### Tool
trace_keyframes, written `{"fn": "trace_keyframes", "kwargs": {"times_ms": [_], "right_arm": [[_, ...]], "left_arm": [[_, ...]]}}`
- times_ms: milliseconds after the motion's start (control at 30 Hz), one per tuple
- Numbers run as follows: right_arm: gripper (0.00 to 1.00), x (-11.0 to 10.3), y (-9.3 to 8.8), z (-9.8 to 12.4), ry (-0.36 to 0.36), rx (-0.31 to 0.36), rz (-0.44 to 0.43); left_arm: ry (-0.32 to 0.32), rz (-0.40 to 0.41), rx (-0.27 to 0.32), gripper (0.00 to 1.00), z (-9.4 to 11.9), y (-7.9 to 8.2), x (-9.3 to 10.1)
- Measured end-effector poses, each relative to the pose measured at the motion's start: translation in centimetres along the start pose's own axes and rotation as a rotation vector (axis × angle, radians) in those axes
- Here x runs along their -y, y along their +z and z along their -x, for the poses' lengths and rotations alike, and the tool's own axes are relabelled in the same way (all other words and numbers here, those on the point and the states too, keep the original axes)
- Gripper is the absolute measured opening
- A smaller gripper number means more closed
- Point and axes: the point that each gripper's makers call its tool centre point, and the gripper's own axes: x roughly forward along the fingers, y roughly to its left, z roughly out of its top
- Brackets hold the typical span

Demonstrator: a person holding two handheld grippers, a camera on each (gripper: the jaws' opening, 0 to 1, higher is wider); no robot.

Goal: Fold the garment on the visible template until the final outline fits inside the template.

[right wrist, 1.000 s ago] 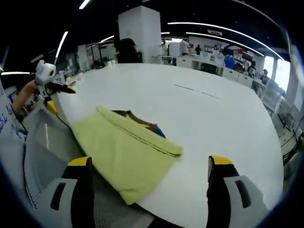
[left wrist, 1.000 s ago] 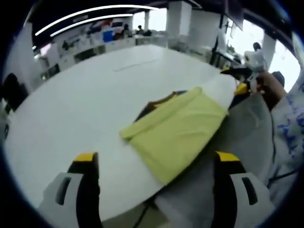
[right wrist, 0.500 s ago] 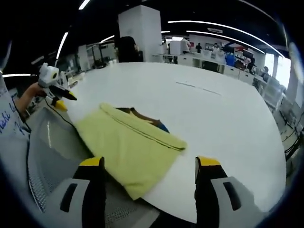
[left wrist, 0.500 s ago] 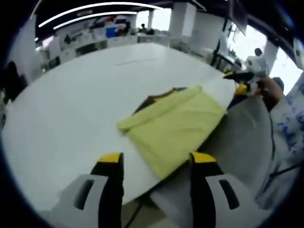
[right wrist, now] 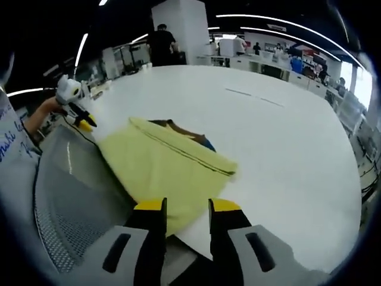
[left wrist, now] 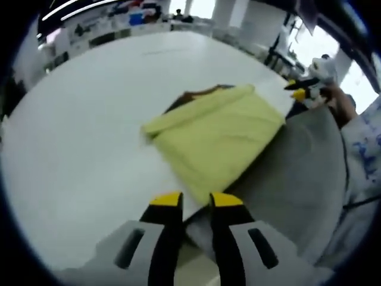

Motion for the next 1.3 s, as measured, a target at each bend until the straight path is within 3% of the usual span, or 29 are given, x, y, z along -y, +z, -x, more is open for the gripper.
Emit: {"fn": "trace_keyframes", "kwargs": {"times_ms": [167,267,367,500,833,1300], "right_arm": [[0.20,0.4,-1.1,-0.2,-0.024,-0.058,0.006],[0.21,-0.4,-2.5,-0.4,0.030,-0.123,-0.009],[0.20,-1.5,-3.7,-0.5,0.098,-0.174,-0.029],[0.22,-1.7,-5.0,-0.9,0.132,-0.234,-0.060],[0.19,-3.5,-6.0,-2.0,0.253,-0.290,-0.099],[0.19,-4.3,-7.1,-3.5,0.288,-0.364,-0.147]], "left_arm": [[-0.028,0.008,-0.037,0.12,-0.8,-0.6,0.4],[-0.042,0.006,-0.087,0.11,-1.2,-1.3,0.6],[-0.063,0.013,-0.091,0.13,-1.4,-1.4,1.0],[-0.070,0.019,-0.103,0.13,-1.6,-1.4,1.1],[-0.099,0.021,-0.124,0.11,-2.0,-1.7,1.4],[-0.116,0.047,-0.138,0.09,-2.3,-2.4,1.6]]}}
